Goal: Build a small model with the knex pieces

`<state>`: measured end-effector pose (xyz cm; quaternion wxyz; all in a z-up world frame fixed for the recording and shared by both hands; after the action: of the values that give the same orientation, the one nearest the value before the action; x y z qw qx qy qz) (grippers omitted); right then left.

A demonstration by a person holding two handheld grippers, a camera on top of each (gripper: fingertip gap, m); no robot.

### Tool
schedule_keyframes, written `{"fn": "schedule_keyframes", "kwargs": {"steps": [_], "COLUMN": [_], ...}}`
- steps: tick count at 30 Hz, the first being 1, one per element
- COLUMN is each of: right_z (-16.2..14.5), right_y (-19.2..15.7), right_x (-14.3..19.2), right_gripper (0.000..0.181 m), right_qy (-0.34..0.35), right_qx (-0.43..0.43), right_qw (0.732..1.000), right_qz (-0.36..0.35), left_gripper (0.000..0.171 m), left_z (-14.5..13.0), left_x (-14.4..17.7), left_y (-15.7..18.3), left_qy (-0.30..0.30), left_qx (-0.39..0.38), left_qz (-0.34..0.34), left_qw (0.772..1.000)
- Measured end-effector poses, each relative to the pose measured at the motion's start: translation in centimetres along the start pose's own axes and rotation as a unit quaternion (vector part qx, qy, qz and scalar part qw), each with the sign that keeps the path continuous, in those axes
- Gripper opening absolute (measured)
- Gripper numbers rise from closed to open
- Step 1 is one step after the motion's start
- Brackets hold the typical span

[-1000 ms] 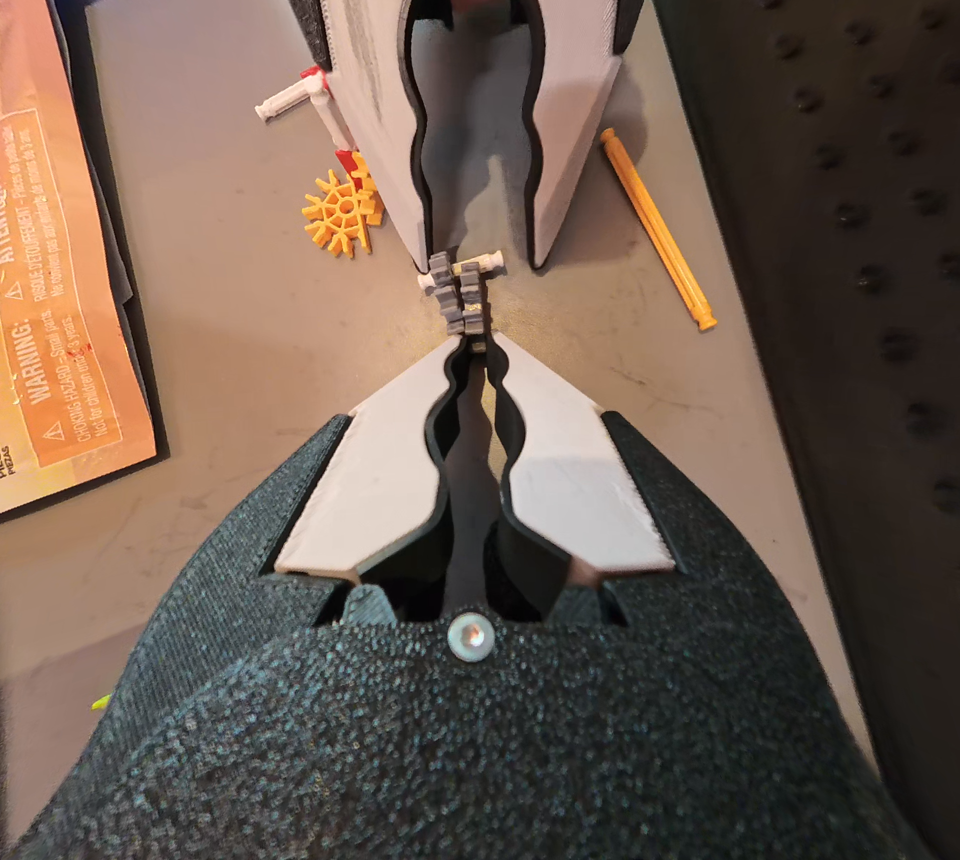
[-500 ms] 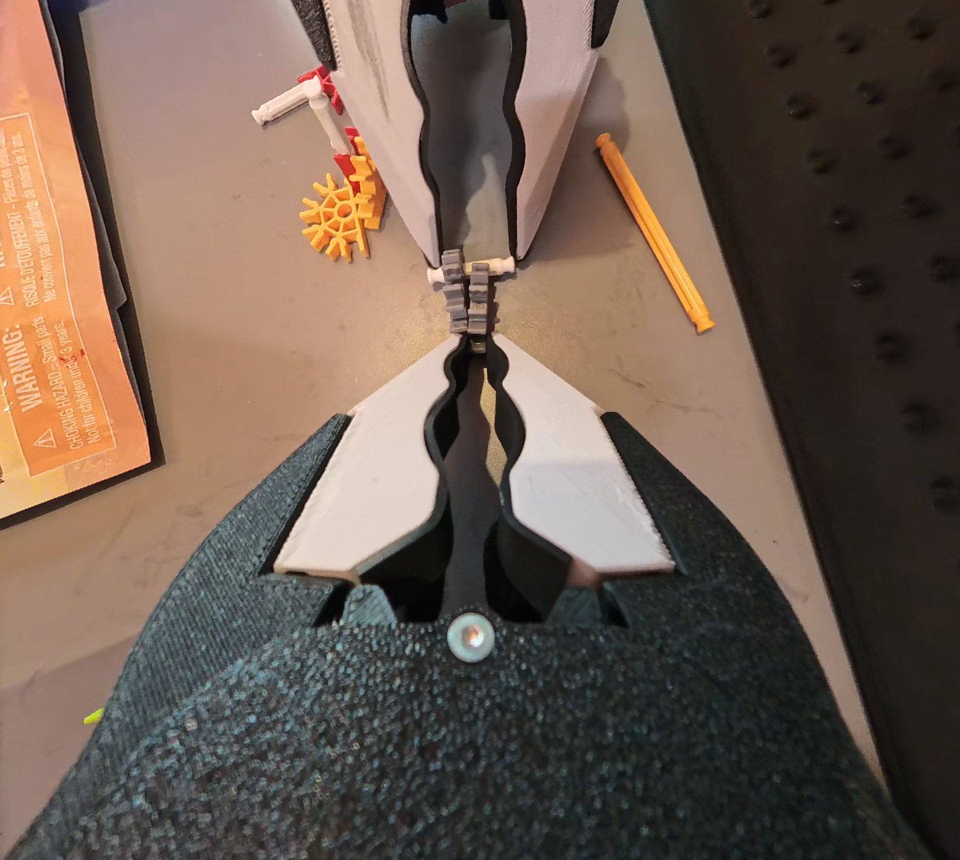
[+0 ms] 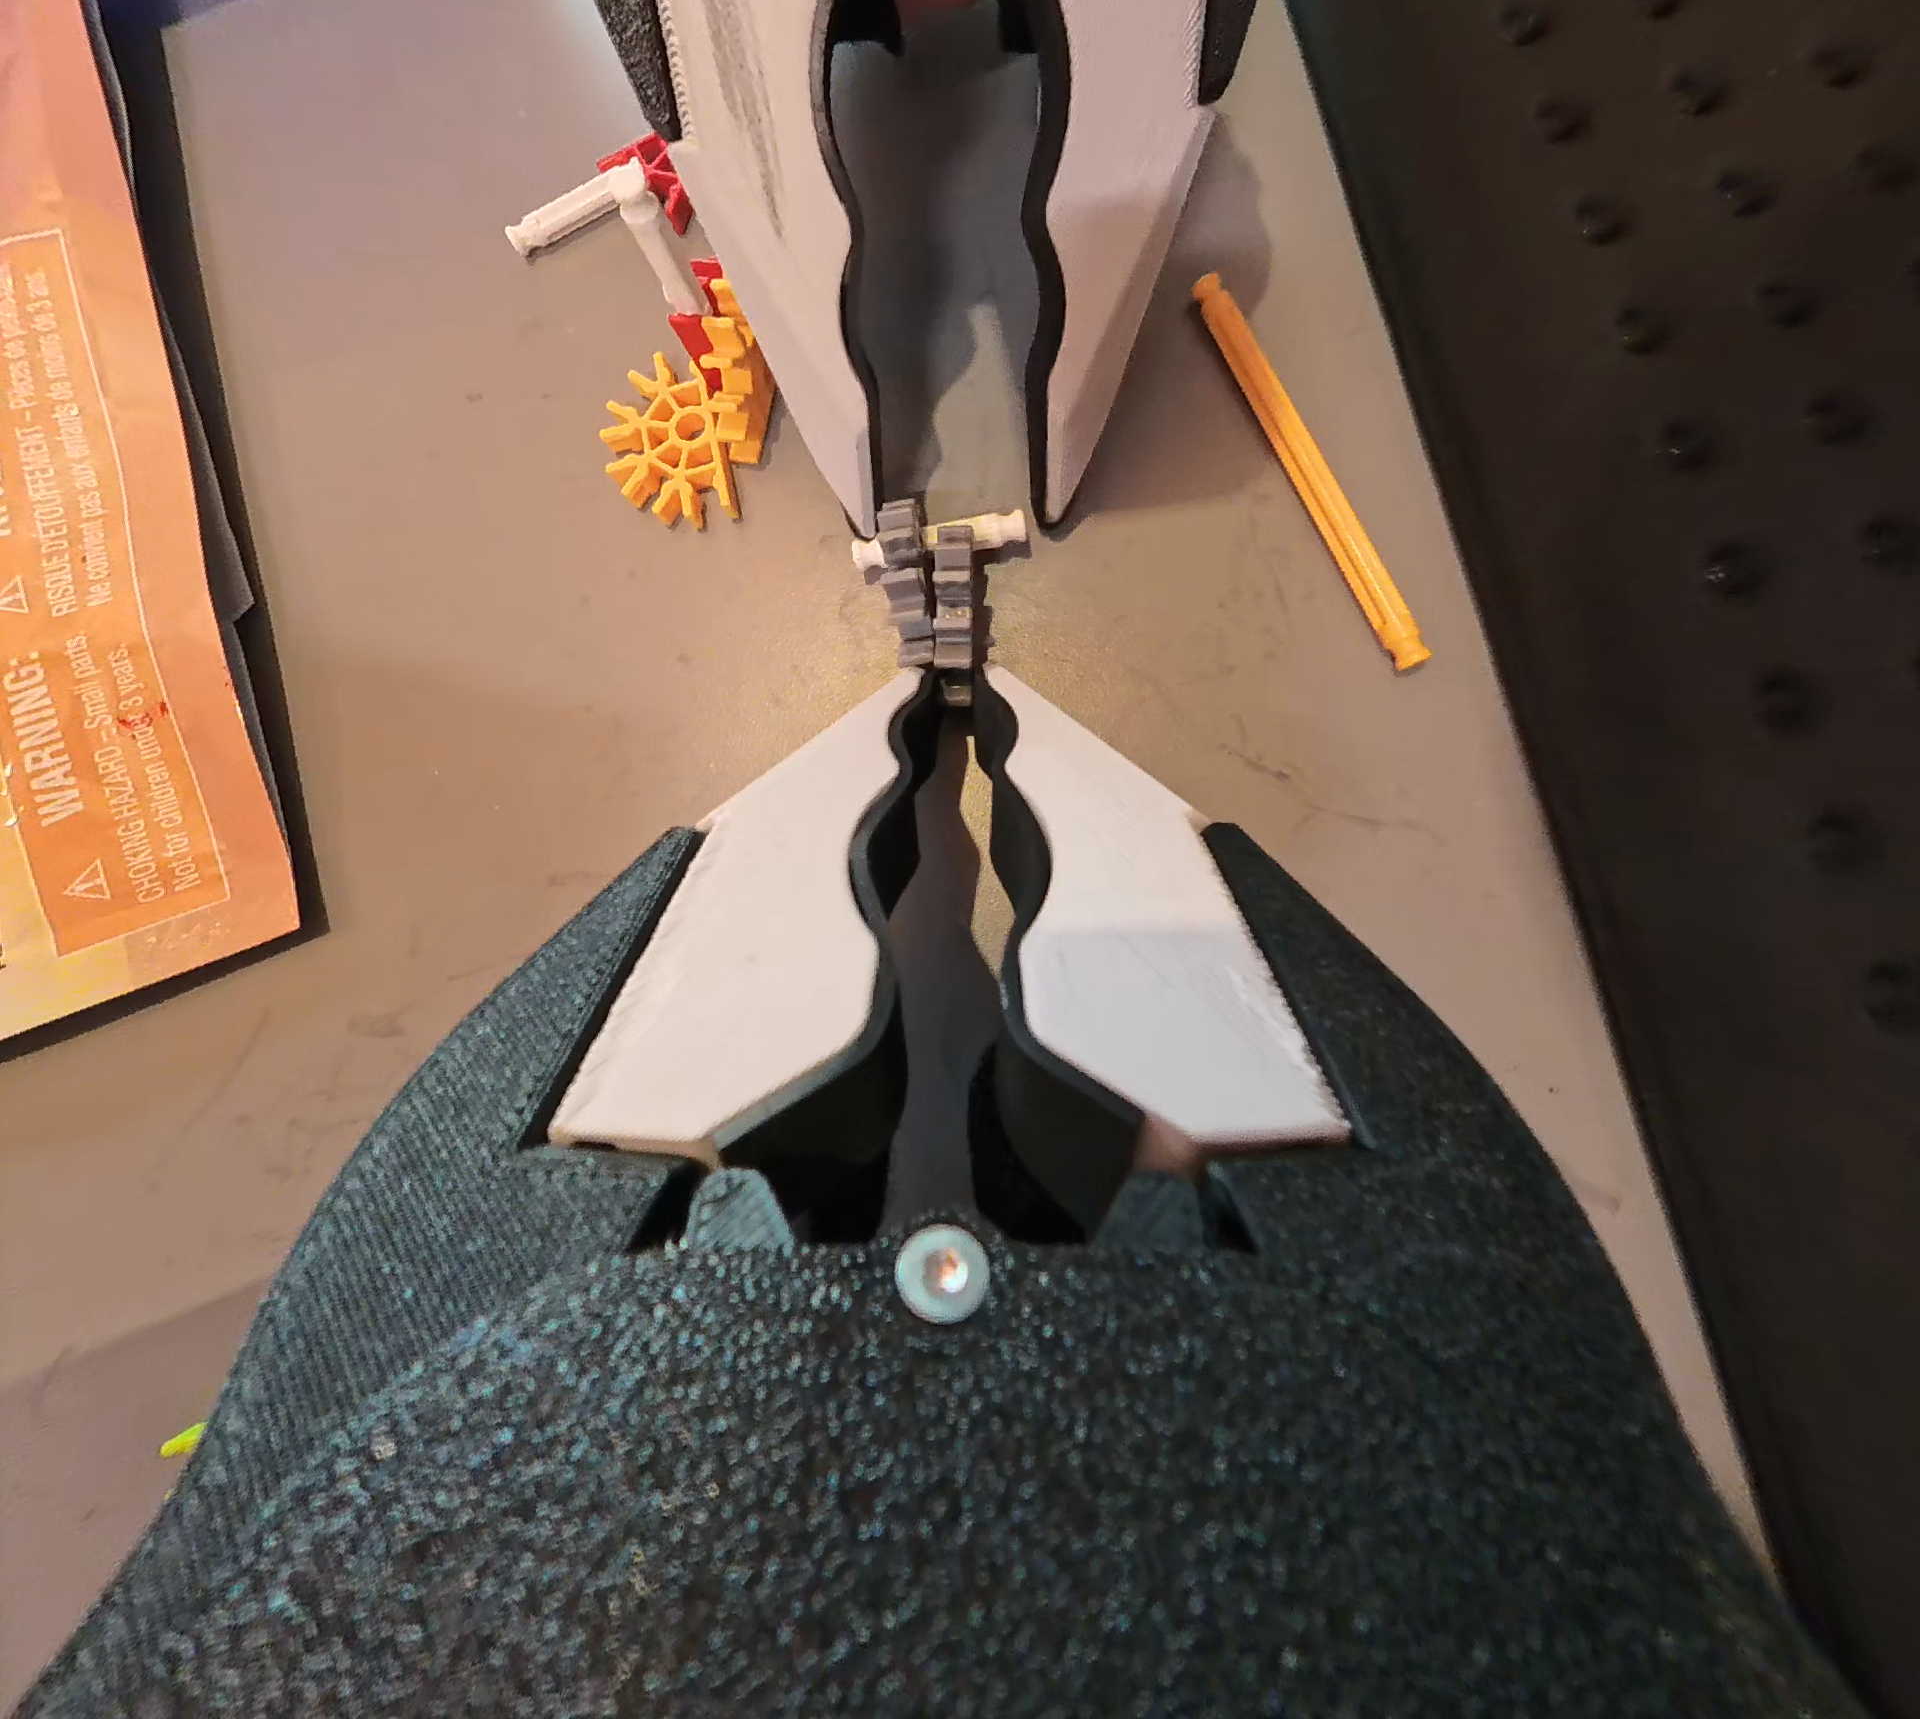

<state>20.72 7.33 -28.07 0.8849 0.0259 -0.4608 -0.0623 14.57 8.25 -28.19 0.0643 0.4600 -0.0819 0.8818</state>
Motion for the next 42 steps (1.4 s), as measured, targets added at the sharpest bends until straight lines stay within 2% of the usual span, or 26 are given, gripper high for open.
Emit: {"fn": "schedule_keyframes", "kwargs": {"steps": [28, 30, 36, 42], "right_z": [-0.15, -0.21, -0.19, -0.18], "right_y": [0.17, 0.45, 0.15, 0.13], "right_x": [0.09, 0.14, 0.14, 0.10], "right_gripper": [0.024, 0.009, 0.022, 0.021], "right_qy": [0.004, 0.004, 0.005, 0.009], "right_qx": [0.009, 0.007, 0.001, -0.002], "right_qw": [1.000, 1.000, 1.000, 1.000], "right_qz": [0.001, -0.006, 0.003, -0.012], "left_gripper": [0.005, 0.005, 0.005, 0.005], "left_z": [0.01, 0.04, 0.05, 0.05], "left_x": [-0.02, -0.03, -0.04, -0.05], "left_y": [0.00, 0.04, 0.02, -0.01], "left_qy": [0.001, 0.003, 0.002, 0.003], "left_qx": [-0.001, 0.000, -0.002, 0.001], "left_qz": [-0.001, -0.002, 0.000, -0.001], "left_qw": [1.000, 1.000, 1.000, 1.000]}}
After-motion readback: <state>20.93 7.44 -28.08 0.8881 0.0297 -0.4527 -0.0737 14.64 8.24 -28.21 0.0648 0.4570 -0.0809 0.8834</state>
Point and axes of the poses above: each gripper's, where its closed fingertips meet, x back along the fingers, z out of its top, y = z × x across the jaws, the point moved 3 cm from there along x, back along the fingers, and after that the axes turned 9 degrees about -y, right-handed, at the moved point
